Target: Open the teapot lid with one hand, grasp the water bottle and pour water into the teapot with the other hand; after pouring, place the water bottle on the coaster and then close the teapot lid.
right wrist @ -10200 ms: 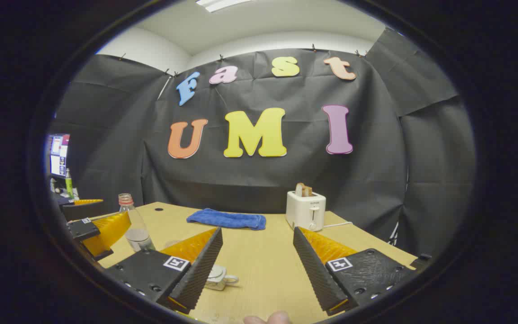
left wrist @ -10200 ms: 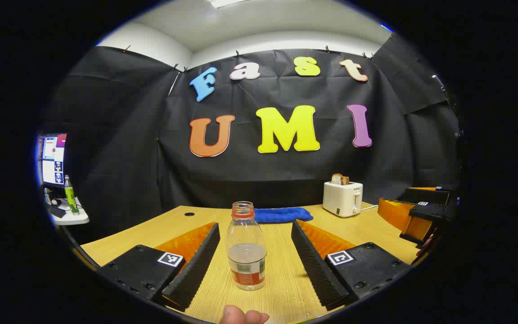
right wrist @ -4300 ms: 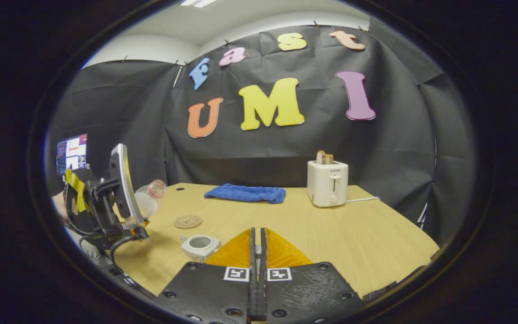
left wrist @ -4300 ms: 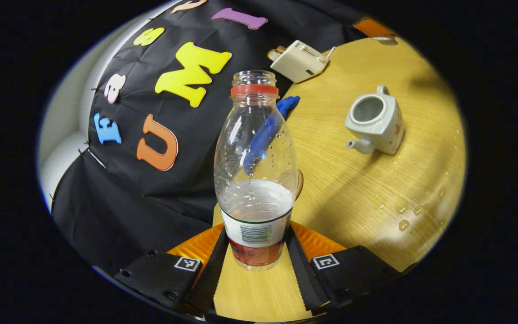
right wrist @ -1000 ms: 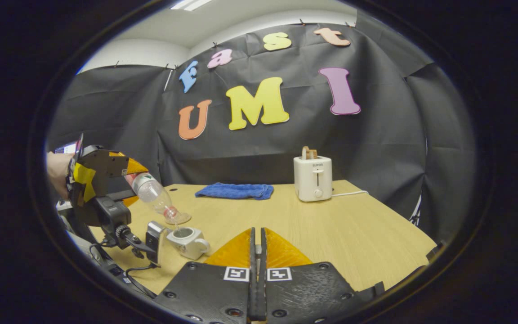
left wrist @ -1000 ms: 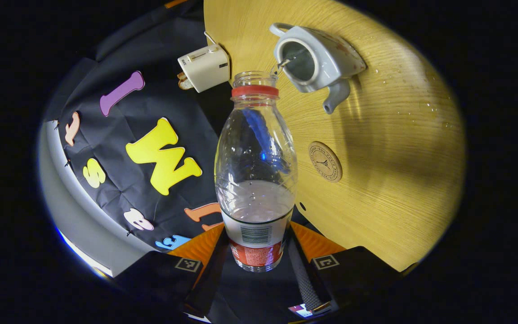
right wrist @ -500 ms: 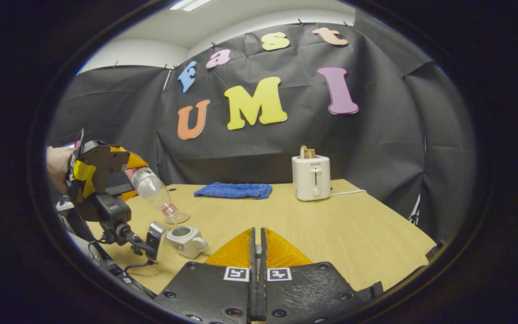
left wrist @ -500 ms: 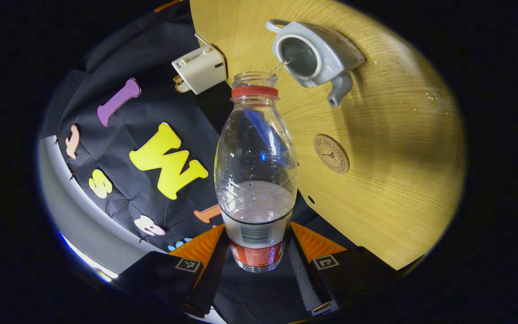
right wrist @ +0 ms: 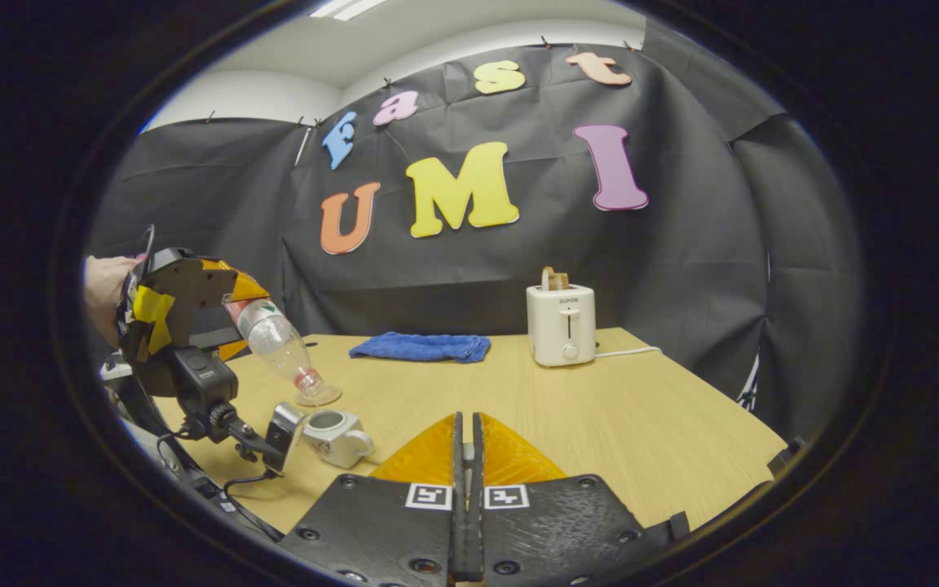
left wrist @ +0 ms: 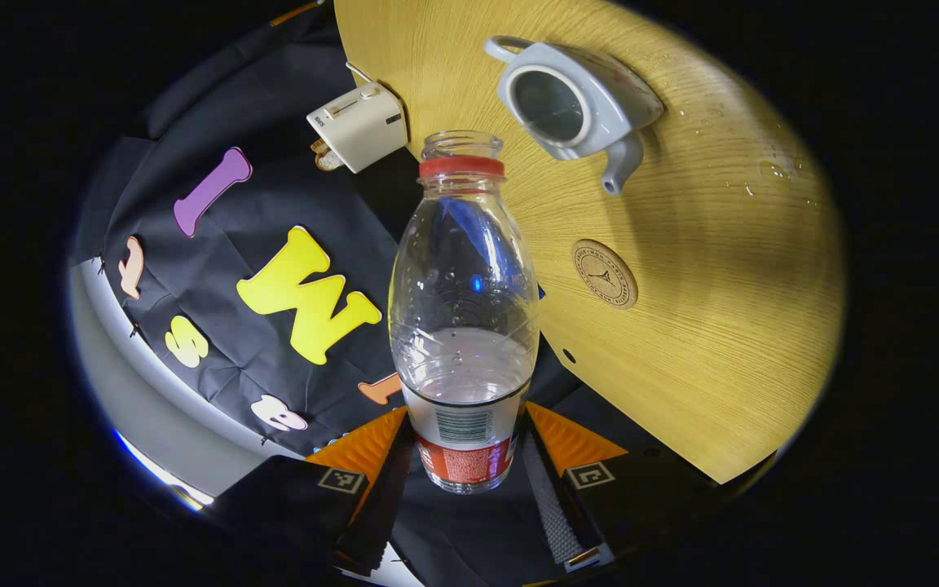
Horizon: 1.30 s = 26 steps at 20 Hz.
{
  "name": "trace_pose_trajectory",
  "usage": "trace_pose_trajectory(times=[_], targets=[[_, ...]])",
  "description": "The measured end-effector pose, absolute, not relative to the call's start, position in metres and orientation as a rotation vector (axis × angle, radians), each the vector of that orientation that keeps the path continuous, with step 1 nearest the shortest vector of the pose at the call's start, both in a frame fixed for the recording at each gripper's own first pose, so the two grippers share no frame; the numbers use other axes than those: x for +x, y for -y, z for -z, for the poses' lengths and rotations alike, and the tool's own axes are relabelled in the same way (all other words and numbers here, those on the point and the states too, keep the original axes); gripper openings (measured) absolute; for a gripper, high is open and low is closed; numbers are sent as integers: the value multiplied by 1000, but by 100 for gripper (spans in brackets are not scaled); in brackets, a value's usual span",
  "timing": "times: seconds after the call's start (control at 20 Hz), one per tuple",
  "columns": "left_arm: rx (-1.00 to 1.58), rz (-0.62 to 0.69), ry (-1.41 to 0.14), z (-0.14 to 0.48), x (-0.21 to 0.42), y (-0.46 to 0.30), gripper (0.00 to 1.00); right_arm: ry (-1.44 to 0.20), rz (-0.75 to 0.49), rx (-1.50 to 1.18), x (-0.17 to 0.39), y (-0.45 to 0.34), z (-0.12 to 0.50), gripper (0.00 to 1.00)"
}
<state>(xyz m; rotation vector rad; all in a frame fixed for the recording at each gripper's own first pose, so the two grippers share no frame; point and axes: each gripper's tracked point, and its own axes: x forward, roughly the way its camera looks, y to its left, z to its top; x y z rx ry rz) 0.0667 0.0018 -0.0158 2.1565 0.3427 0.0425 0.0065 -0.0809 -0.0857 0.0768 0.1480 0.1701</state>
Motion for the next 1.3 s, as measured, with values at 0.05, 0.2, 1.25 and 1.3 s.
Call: trace_pose_trajectory(times=[0.05,0.2,1.25,1.3], targets=[[2154,-38,-344,17,67,-2,75,-148,-170,75,6,81,86,0],[2154,-35,-339,17,67,-3,75,-149,-167,75,7,82,85,0],[436,29,-267,76,50,-38,73,-154,-185,43,5,45,71,0],[331,48,-258,75,52,-34,74,-157,-189,40,5,43,71,0]])
